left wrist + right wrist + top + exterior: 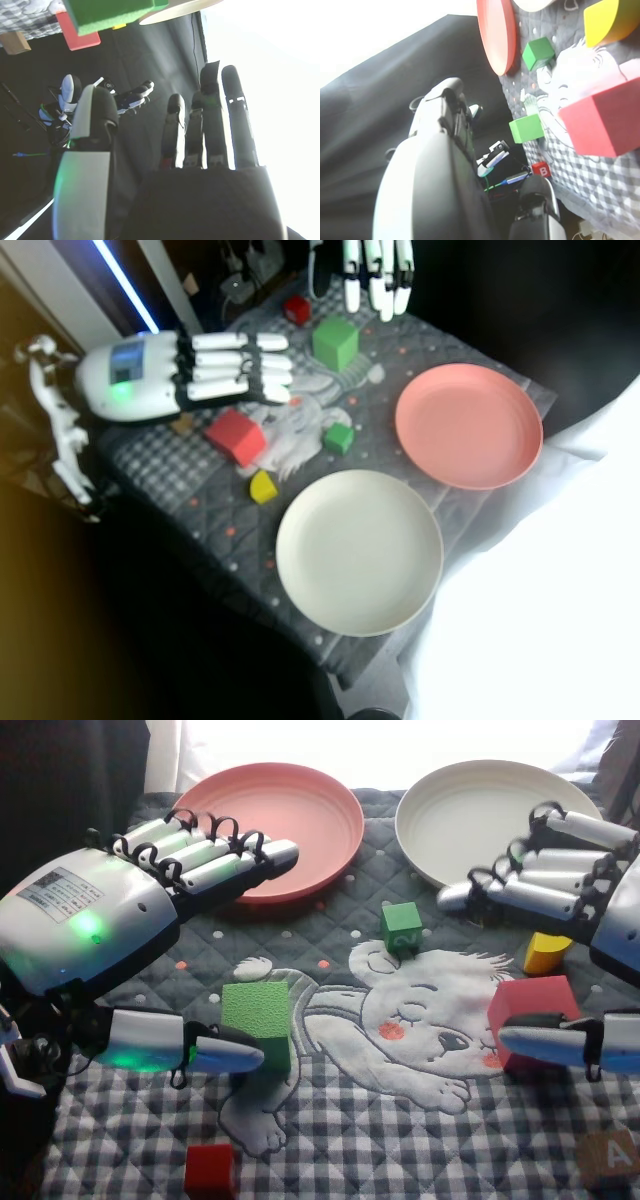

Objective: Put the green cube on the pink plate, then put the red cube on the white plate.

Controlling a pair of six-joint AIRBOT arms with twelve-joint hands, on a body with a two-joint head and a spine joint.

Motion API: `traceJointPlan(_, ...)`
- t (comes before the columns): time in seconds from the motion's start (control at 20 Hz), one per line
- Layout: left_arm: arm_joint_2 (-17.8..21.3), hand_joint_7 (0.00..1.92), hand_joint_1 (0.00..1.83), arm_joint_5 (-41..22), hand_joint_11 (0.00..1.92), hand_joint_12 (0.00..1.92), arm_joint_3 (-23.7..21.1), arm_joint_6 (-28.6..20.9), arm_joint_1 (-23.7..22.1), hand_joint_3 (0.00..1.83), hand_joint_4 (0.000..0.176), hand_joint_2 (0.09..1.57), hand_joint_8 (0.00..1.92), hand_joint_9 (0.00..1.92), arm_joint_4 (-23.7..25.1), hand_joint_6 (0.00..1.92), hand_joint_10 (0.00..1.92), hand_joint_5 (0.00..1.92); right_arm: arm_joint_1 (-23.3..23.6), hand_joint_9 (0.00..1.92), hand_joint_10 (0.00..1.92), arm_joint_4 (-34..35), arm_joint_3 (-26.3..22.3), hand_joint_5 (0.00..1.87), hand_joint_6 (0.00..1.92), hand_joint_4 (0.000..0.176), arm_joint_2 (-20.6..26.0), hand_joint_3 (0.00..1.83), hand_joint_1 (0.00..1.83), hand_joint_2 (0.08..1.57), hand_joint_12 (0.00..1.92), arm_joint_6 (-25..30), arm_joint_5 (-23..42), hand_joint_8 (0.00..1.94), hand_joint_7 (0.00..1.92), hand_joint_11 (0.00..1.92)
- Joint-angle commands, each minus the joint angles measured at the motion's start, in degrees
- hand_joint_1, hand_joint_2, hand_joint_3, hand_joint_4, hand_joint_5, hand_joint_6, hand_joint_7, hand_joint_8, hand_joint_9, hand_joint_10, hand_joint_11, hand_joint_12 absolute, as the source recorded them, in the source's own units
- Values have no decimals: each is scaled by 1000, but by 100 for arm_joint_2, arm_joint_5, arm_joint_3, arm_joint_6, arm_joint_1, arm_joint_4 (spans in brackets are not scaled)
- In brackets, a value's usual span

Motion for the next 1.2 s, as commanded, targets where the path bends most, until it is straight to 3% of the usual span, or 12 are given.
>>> traceJointPlan(0.0,-11,113,656,-693,0,750,-2,-12,-52,9,58,924,6,37,-24,2,161,114,58,523,295,152,12,273,201,0,11,3,254,1168,1433,10,-673,41,583,0)
traceJointPlan(0.1,-16,106,686,-692,0,791,2,-12,-54,1,60,931,1,85,-24,1,94,122,58,560,263,152,12,320,176,0,12,0,252,1150,1451,10,-673,20,606,0)
traceJointPlan(0.25,-132,173,598,-448,0,1242,86,-12,-117,2,50,940,17,216,-24,5,135,141,58,533,238,152,18,346,176,0,-15,6,265,1173,1437,10,-673,10,602,0)
traceJointPlan(0.3,-217,213,624,-267,0,1647,153,-12,-182,0,34,933,3,151,-17,0,727,167,58,543,243,152,22,355,180,0,-23,6,262,1179,1461,10,-673,11,608,0)
traceJointPlan(0.4,-400,187,625,63,0,1575,307,-12,-317,0,34,928,1,30,66,3,799,177,58,540,241,152,25,361,182,0,-30,3,277,1173,1458,10,-673,12,612,0)
traceJointPlan(0.45,-530,136,602,260,0,1204,433,-12,-389,0,52,911,6,46,156,5,407,148,58,545,240,152,25,369,183,0,-33,3,280,1174,1460,10,-673,11,613,0)
traceJointPlan(0.5,-579,129,604,354,0,1148,472,-12,-403,0,69,906,1,67,184,6,300,132,59,540,233,152,25,374,183,0,-33,3,294,1177,1450,10,-673,10,613,0)
traceJointPlan(0.6,-646,171,649,500,0,1371,506,-12,-352,0,67,891,13,121,194,9,291,151,60,544,222,152,24,378,179,0,-36,4,318,1186,1434,10,-673,5,607,0)
traceJointPlan(0.7,-686,188,692,604,0,1583,518,-12,-288,0,73,870,1,98,194,1,567,168,62,546,208,152,24,387,180,0,-39,3,323,1187,1417,10,-673,4,605,0)
traceJointPlan(0.9,-807,242,728,912,0,1559,620,-12,-264,5,42,880,16,80,204,12,691,210,68,545,191,152,25,381,180,0,-47,6,315,1204,1431,10,-673,1,593,0)
traceJointPlan(0.95,-831,297,711,970,0,1465,643,-12,-265,4,16,889,19,93,207,10,627,228,69,545,187,152,25,382,181,0,-47,3,319,1199,1423,10,-673,2,597,0)
traceJointPlan(1.15,-942,463,777,1349,0,1568,814,-12,-301,9,0,973,31,183,270,22,757,352,70,536,170,152,28,393,191,0,-53,8,362,1221,1409,10,-673,0,592,0)
